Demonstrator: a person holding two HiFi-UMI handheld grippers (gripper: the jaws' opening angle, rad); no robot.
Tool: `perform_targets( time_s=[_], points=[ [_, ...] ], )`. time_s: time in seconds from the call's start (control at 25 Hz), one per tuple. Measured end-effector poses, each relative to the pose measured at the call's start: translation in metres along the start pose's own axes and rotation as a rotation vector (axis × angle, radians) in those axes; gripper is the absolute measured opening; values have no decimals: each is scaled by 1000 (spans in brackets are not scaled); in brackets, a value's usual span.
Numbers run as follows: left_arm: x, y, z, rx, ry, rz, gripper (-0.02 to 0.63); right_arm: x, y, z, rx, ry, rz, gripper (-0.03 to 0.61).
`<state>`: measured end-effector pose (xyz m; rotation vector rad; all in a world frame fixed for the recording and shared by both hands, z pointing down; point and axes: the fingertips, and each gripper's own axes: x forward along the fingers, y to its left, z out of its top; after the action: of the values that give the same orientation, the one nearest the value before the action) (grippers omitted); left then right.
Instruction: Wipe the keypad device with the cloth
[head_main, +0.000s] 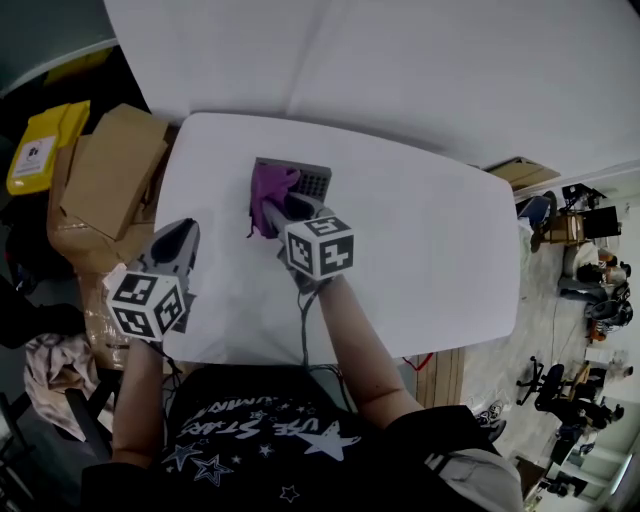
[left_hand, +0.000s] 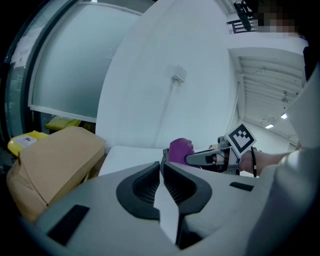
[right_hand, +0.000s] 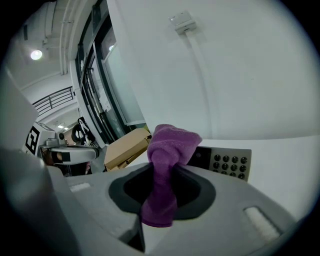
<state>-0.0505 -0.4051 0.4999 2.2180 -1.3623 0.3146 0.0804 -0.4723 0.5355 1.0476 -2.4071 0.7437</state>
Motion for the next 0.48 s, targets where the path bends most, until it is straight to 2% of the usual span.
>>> perform_targets(
  time_s=[0.48],
  points=[
    [6,13,-7,-13,26,19,31,24,-13,-8,16,17,-19,100]
  ],
)
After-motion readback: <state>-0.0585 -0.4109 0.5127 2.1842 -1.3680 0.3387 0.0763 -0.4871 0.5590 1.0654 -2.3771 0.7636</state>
